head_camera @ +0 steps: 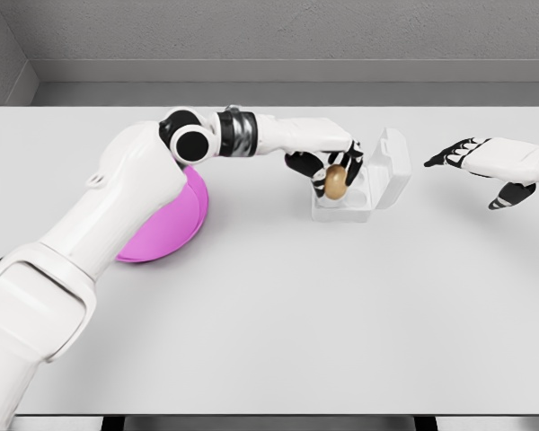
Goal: Pack egg into the box and close the box lid
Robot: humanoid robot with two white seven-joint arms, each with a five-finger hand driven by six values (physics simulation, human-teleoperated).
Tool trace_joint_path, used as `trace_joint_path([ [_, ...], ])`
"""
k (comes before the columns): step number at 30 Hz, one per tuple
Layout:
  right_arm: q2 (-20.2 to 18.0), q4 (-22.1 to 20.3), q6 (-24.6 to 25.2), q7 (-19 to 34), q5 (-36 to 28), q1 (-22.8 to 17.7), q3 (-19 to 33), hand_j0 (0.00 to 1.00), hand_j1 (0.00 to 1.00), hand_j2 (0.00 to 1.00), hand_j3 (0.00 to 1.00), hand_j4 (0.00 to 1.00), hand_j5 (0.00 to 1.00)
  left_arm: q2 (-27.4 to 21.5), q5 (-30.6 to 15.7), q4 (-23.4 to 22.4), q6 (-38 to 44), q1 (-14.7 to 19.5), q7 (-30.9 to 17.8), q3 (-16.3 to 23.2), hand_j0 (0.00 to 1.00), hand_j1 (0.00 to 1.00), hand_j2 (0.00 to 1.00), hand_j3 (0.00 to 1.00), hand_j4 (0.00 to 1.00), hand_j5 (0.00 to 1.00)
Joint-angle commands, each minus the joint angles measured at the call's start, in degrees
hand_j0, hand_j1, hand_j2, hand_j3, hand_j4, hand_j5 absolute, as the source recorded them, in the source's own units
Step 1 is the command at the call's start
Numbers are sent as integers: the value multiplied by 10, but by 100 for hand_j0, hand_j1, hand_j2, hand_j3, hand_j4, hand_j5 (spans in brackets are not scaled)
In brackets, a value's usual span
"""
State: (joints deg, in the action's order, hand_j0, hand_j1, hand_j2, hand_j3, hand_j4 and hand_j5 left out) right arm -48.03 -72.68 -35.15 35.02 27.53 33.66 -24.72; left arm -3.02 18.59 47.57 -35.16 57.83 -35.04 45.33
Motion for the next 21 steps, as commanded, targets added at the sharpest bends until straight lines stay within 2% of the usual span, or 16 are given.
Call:
trace_joint_path([
  [1, -1, 0, 2, 0, -3, 0, 0, 100, 100, 100, 100, 100, 100, 3, -3, -10, 2, 0, 0, -3, 32, 32, 32, 32, 32, 32],
  [7, -1, 0, 2, 0, -3, 0, 0, 100, 100, 100, 100, 100, 100, 6, 5, -37, 2, 8, 0, -4, 33, 33, 33, 33, 33, 33],
  [11, -1, 0, 2, 0, -3, 0, 0, 100, 100, 100, 100, 100, 100, 7, 6, -37, 2, 9, 0, -2, 34, 34, 34, 34, 34, 34],
  [21, -1, 0, 2, 0, -3, 0, -1, 100, 100, 100, 100, 100, 100, 8, 14, -38, 2, 8, 0, 0, 46, 46, 46, 46, 46, 46],
])
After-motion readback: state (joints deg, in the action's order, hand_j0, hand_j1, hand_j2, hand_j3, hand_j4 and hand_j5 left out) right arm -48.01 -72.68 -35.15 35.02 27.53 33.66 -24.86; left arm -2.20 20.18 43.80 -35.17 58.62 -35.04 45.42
